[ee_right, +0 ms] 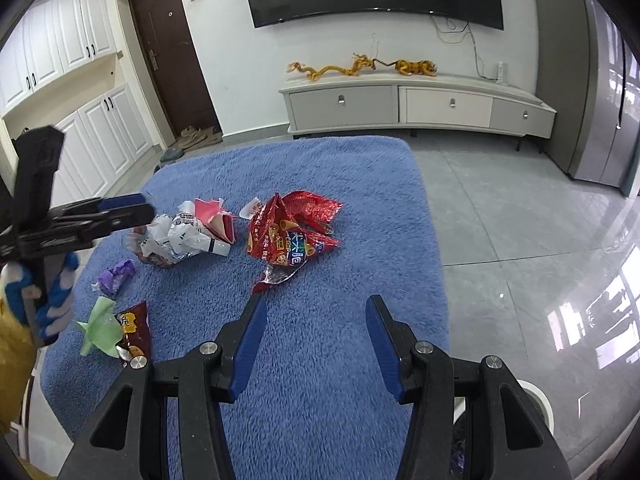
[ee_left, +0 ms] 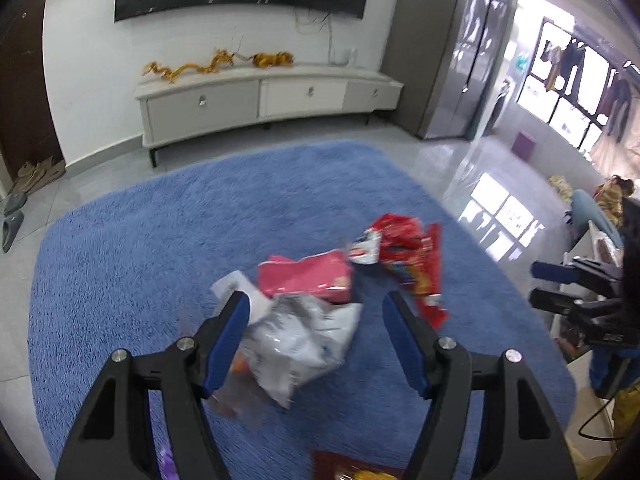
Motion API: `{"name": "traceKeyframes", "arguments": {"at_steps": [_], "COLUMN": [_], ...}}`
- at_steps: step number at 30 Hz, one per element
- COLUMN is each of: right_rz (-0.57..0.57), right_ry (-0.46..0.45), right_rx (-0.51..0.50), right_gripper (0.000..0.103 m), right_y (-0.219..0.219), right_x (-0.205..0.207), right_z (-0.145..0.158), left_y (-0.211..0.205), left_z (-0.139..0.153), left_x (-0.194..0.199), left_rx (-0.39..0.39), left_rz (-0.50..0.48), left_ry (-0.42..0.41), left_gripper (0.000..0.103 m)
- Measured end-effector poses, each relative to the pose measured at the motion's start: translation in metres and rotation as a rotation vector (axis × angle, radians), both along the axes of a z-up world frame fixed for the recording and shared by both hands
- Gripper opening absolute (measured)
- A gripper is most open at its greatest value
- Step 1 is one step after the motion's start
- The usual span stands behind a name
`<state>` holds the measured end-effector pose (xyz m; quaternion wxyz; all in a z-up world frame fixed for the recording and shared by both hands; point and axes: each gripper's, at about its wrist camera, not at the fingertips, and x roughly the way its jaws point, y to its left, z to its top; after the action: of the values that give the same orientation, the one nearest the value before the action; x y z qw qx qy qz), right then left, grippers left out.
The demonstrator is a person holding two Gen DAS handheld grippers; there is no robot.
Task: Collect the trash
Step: 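Grasp the white printed plastic bag with the left gripper while the right gripper grasps a red wrapper, then carry both items over the bin and open both grippers to drop them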
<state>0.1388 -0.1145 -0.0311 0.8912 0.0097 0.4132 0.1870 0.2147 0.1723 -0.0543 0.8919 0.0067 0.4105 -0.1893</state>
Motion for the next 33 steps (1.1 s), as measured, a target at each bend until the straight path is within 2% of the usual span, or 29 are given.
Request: {"name": "traceKeyframes", "arguments": {"at_steps": [3,7,9,14,18,19,20,21,22,25,33], "right_rz": [0.027,0.064,0.088,0.101,0.093,0.099,0.107,0.116,0.121,0.134,0.155], "right_ry": [0.005,-0.008,-0.013,-0.026,-0.008,-0.002,0.005,0.006,0.000,-0.021,-0.057], "right_rx": [0.009,0.034,0.045,-0.007,-0.038,-0.034,-0.026,-0.012,-0.005,0.014,0.047], "right_gripper": [0.049,0.058,0.059,0.062,0.061,0.047,0.043,0.038,0.029,0.023,0.021], "right_y": [0.010,0.030,0.043,0.066,0.069,0.068,0.067,0.065,0.062,0.056,0.041], "right_x": [0.014,0.036,0.048,0.069,0.081,0.082,0.082,0.079,0.076,0.063,0.020], "right_z": [-0.004,-0.006,-0.008,-0.021,-0.034,-0.037,-0.039,-0.039,-0.038,-0.030,-0.009], "left_y": [0.004,0.003,0.001,-0.006,-0.013,-0.015,-0.018,-0.019,-0.021,-0.029,-0.041], "left_z": [-0.012,-0.023,-0.026,-0.026,-0.026,-0.026,-0.025,-0.025,-0.024,-0.023,-0.016], "left_x": [0.004,0.001,-0.001,-0.006,-0.013,-0.016,-0.019,-0.021,-0.024,-0.034,-0.066], "left_rx": [0.006,-0.003,-0.001,0.012,0.028,0.028,0.030,0.033,0.039,0.066,0.067], "left_rz": [0.003,-0.016,-0.027,-0.055,-0.080,-0.086,-0.094,-0.103,-0.109,-0.131,-0.173], "left_ry": [0.032,0.063,0.069,0.068,0.070,0.071,0.075,0.077,0.077,0.074,0.073], "left_gripper": [0.067,0.067,0.067,0.067,0.066,0.059,0.052,0.049,0.047,0.039,0.040]}}
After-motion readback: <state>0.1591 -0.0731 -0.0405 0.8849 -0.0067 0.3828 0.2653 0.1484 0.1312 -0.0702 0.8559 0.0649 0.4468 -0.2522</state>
